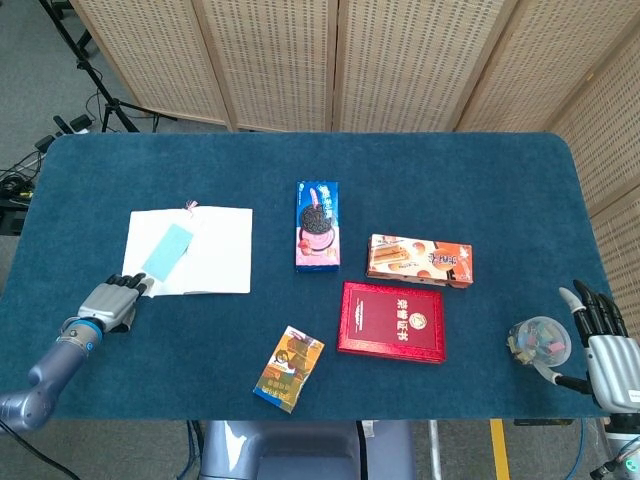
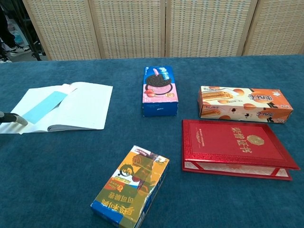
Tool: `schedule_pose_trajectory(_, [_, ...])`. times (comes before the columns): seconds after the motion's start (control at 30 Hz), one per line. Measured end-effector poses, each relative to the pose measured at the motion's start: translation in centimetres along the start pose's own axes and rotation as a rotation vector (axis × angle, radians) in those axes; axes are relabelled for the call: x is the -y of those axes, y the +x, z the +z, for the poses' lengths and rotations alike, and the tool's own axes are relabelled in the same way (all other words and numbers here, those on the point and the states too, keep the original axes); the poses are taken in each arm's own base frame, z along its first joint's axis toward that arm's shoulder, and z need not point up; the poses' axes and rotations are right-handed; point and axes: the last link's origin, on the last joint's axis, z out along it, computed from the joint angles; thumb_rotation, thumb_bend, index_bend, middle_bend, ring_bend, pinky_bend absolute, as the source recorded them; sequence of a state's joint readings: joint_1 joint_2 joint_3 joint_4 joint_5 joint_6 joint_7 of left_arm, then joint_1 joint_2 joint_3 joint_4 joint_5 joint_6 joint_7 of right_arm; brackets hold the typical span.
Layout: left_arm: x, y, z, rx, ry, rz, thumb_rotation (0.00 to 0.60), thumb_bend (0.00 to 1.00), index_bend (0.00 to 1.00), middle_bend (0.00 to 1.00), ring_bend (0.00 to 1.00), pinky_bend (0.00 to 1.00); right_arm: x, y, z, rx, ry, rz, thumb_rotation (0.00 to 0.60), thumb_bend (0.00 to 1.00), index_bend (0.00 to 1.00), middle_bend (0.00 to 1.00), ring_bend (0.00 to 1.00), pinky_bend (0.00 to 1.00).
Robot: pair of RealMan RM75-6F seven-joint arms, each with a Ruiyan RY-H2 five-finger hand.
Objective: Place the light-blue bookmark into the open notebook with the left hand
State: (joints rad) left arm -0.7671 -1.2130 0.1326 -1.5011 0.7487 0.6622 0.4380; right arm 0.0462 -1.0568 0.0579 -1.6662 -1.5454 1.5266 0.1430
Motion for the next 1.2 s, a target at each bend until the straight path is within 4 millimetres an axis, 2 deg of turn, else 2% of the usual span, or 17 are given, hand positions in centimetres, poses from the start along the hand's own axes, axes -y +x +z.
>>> schedule_pose_trajectory(0.6, [-2.9, 0.1, 0.1, 0.011, -0.020, -0.097, 0.600, 0.74, 0.00, 0.00, 0.00, 0.00, 0.0, 0.1, 0.0, -0.005, 0.001, 0.003, 0.600, 0.00, 0.00, 0.00, 0.00, 0.00])
schedule_pose_trajectory(1.2, [-3.5, 0.3, -0.5, 0.044, -0.039, -0.199, 0.600, 0.73, 0.00, 0.00, 0.00, 0.00, 0.1, 0.2, -0.1, -0.010, 0.010, 0.003, 0.600, 0.00, 0.00, 0.00, 0.00, 0.00])
